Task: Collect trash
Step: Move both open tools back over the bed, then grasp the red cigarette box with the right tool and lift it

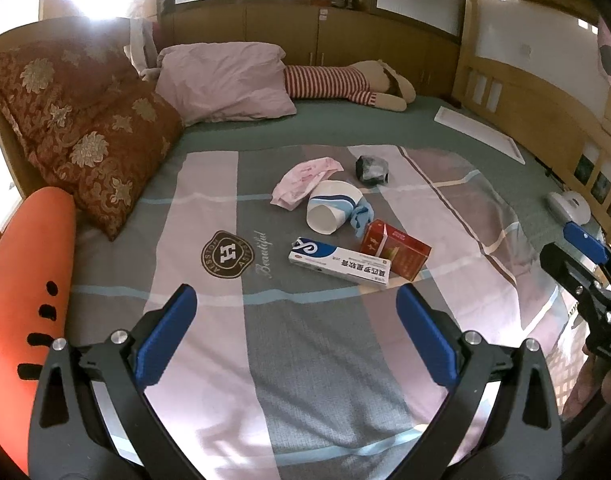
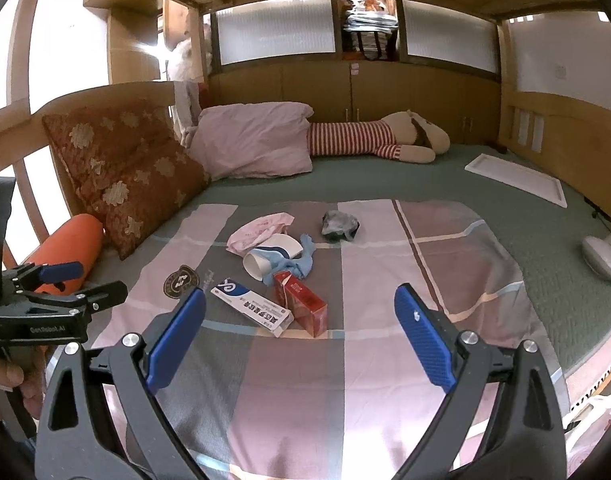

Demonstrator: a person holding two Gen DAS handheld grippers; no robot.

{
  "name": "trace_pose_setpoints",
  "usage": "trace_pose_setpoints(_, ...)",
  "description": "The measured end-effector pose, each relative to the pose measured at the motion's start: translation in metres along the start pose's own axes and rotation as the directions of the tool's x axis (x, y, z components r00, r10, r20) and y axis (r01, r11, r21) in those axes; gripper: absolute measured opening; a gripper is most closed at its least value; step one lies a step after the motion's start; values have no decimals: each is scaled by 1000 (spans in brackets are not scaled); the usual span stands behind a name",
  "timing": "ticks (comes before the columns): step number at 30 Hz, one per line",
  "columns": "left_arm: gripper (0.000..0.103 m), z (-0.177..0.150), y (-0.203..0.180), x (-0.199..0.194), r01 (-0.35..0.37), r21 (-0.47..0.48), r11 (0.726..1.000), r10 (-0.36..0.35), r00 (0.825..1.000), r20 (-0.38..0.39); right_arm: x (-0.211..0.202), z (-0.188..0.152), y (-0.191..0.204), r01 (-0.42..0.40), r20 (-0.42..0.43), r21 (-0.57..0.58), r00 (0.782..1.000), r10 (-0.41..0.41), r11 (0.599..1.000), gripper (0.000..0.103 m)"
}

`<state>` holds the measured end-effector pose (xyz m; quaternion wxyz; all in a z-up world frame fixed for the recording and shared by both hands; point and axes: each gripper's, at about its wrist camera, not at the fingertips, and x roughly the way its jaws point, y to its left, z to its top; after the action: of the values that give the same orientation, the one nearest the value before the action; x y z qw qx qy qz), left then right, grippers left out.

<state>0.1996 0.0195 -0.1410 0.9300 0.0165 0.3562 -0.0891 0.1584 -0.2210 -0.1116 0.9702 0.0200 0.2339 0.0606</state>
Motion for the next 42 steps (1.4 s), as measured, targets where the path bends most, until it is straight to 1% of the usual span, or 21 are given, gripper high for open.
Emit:
trace_pose_setpoints(5, 99, 2, 3, -2, -6, 0, 1000, 6, 1000, 10, 18, -1, 12, -49, -39, -76, 998, 46, 996, 93)
trace_pose_setpoints(8, 99, 6, 11, -6, -15, -33, 999, 16, 999, 29, 50, -1, 25, -137, -121, -158, 986, 119, 978, 93)
trace_pose_setpoints(10, 99, 10, 20, -9, -16, -63, 998, 18, 999, 39, 85, -1, 31, -220, -207, -181, 961, 181, 959, 93)
trace_pose_setpoints(12, 99, 12, 27, -9, -17, -88, 996, 20, 999, 42, 114, -4, 37, -269, -264, -219, 942, 208, 938, 91)
trace_pose_setpoints(16, 99, 14, 37, -8, -14, -119, 993, 18, 999, 36, 167, -15, 48, -317, -359, -309, 912, 199, 896, 78)
trace_pose_setpoints(20, 99, 14, 39, -7, -13, -120, 993, 16, 999, 29, 212, -26, 51, -358, -446, -338, 875, 187, 871, 77)
trace_pose_setpoints(24, 99, 14, 37, -5, -8, -111, 994, 10, 1000, 23, 240, -28, 51, -369, -493, -336, 853, 172, 866, 72)
trace_pose_setpoints(27, 99, 15, 36, -5, -8, -108, 994, 11, 1000, 27, 250, -27, 52, -378, -511, -307, 840, 184, 873, 70)
trace_pose_setpoints(28, 99, 15, 35, -5, -9, -109, 994, 11, 1000, 26, 250, -27, 56, -388, -524, -309, 832, 185, 868, 60)
trace_pose_setpoints(29, 99, 15, 35, -5, -8, -109, 994, 11, 1000, 26, 248, -26, 59, -400, -533, -313, 825, 190, 861, 54)
trace_pose_setpoints(30, 99, 15, 35, -5, -7, -109, 994, 10, 1000, 26, 244, -27, 64, -430, -554, -310, 807, 206, 848, 45)
trace_pose_setpoints(31, 99, 15, 35, -4, -7, -108, 994, 10, 1000, 25, 240, -29, 69, -460, -584, -303, 782, 219, 835, 45)
trace_pose_setpoints(32, 99, 16, 34, -4, -7, -108, 994, 10, 1000, 25, 238, -31, 72, -463, -593, -309, 777, 212, 831, 45)
trace_pose_setpoints(34, 99, 14, 31, -6, -5, -106, 994, 9, 1000, 29, 233, -33, 74, -433, -579, -331, 795, 183, 838, 45)
trace_pose_setpoints(35, 99, 14, 30, -6, -6, -104, 995, 9, 1000, 30, 232, -33, 72, -430, -582, -315, 792, 185, 846, 45)
trace_pose_setpoints(37, 99, 13, 28, -5, -11, -98, 995, 13, 1000, 27, 231, -32, 66, -452, -611, -249, 760, 223, 857, 46)
trace_pose_setpoints(38, 99, 13, 27, -5, -13, -95, 995, 15, 1000, 25, 230, -31, 62, -520, -651, -136, 688, 320, 843, 46)
trace_pose_setpoints(39, 99, 12, 27, -5, -14, -94, 996, 16, 1000, 26, 226, -28, 58, -594, -669, -21, 606, 430, 804, 46)
trace_pose_setpoints(40, 99, 12, 28, -6, -16, -91, 996, 19, 999, 26, 213, -22, 55, -655, -638, 36, 566, 522, 755, 46)
trace_pose_setpoints(41, 99, 12, 29, -6, -19, -89, 996, 22, 999, 25, 205, -17, 53, -673, -614, 38, 568, 548, 739, 46)
trace_pose_setpoints(42, 99, 12, 31, -6, -23, -92, 996, 25, 999, 27, 196, -9, 47, -674, -584, 36, 585, 563, 738, 49)
